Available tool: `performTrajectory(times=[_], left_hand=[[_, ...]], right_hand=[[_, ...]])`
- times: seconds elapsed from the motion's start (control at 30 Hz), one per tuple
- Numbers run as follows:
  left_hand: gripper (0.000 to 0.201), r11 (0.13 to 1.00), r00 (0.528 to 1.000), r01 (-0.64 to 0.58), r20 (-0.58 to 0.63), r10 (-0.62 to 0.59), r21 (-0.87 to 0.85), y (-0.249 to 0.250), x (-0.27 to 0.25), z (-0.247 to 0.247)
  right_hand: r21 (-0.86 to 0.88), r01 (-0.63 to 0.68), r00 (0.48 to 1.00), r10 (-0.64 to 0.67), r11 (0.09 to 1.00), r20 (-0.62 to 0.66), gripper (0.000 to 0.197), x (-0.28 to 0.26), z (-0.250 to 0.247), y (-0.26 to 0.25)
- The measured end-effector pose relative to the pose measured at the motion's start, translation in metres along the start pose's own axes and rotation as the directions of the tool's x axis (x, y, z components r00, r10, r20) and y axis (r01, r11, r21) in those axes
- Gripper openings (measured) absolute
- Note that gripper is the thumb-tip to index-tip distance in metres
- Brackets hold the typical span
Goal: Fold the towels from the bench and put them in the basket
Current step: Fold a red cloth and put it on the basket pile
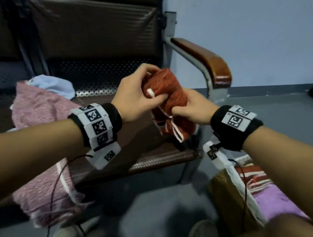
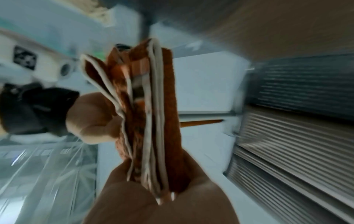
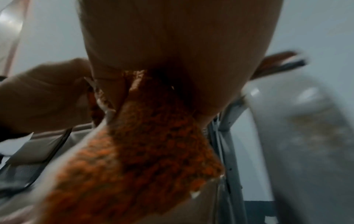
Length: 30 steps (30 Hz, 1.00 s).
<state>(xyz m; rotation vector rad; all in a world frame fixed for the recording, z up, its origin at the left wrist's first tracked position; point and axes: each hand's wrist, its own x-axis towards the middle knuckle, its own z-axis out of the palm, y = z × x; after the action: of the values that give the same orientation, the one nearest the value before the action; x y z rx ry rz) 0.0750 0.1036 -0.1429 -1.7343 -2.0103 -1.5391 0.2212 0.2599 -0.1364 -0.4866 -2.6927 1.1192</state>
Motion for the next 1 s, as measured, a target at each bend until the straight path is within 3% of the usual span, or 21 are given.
performTrajectory(times=[0.1, 0.23, 0.3, 0.4, 0.43, 0.5, 0.57, 0.63, 0.67, 0.77, 0.8, 0.87, 0.9, 1.0], left_hand=[[0.053, 0.989, 0.996, -0.08, -0.054, 0.074, -0.122, 0.051, 0.017, 0.043], [0.043, 0.947, 0.996, -0.087, 0.005, 0.093, -0.31, 0.113, 0.038, 0.117], [0.042, 0.925, 0.993, -0.01, 0.108, 0.055, -0.379, 0.139, 0.045, 0.163], [0.068, 0.855, 0.95, 0.242, 0.293, -0.112, -0.459, 0.165, 0.041, 0.239], [0.081, 0.799, 0.897, 0.378, 0.398, -0.191, -0.468, 0.171, 0.035, 0.265], [0.097, 0.688, 0.7, 0.62, 0.661, -0.27, -0.376, 0.176, 0.015, 0.317], [0.078, 0.636, 0.479, 0.717, 0.865, -0.15, -0.287, 0.178, -0.014, 0.367], [0.052, 0.656, 0.348, 0.723, 0.935, -0.074, -0.217, 0.18, -0.046, 0.409], [0.051, 0.706, 0.303, 0.692, 0.949, -0.091, -0.153, 0.181, -0.06, 0.428], [0.047, 0.835, 0.175, 0.546, 0.965, -0.193, 0.068, 0.181, -0.094, 0.471], [0.042, 0.883, 0.14, 0.449, 0.964, -0.225, 0.141, 0.178, -0.102, 0.482], [0.043, 0.957, 0.103, 0.156, 0.96, -0.261, 0.243, 0.171, -0.112, 0.497], [0.045, 0.961, 0.102, 0.071, 0.956, -0.275, 0.269, 0.168, -0.116, 0.503], [0.041, 0.962, 0.108, -0.051, 0.959, -0.262, 0.268, 0.162, -0.124, 0.517]], right_hand=[[0.169, -0.025, 0.994, 0.042, 0.985, -0.098, 0.04, -0.047, -0.042, 0.016], [0.423, -0.024, 0.967, 0.129, 0.906, -0.22, 0.026, -0.125, -0.077, 0.05], [0.498, -0.032, 0.911, 0.23, 0.867, -0.342, 0.023, -0.163, -0.086, 0.074], [0.663, 0.003, 0.749, 0.437, 0.749, -0.497, 0.021, -0.219, -0.093, 0.116], [0.719, 0.027, 0.685, 0.511, 0.694, -0.519, 0.021, -0.239, -0.092, 0.131], [0.805, 0.042, 0.546, 0.661, 0.592, -0.515, 0.027, -0.276, -0.088, 0.159], [0.877, 0.032, 0.425, 0.788, 0.479, -0.446, 0.038, -0.309, -0.08, 0.185], [0.925, 0.021, 0.302, 0.879, 0.38, -0.368, 0.043, -0.338, -0.065, 0.21], [0.938, -0.014, 0.234, 0.913, 0.346, -0.334, 0.045, -0.349, -0.058, 0.223], [0.932, -0.302, -0.037, 0.974, 0.203, -0.224, 0.049, -0.377, -0.034, 0.258], [0.931, -0.337, -0.091, 0.979, 0.143, -0.184, 0.048, -0.382, -0.026, 0.267], [0.906, -0.415, -0.091, 0.986, 0.088, -0.138, 0.042, -0.386, -0.013, 0.279], [0.907, -0.414, -0.083, 0.989, 0.074, -0.118, 0.04, -0.386, -0.01, 0.283], [0.873, -0.485, -0.09, 0.991, 0.041, -0.096, 0.042, -0.383, -0.001, 0.298]])
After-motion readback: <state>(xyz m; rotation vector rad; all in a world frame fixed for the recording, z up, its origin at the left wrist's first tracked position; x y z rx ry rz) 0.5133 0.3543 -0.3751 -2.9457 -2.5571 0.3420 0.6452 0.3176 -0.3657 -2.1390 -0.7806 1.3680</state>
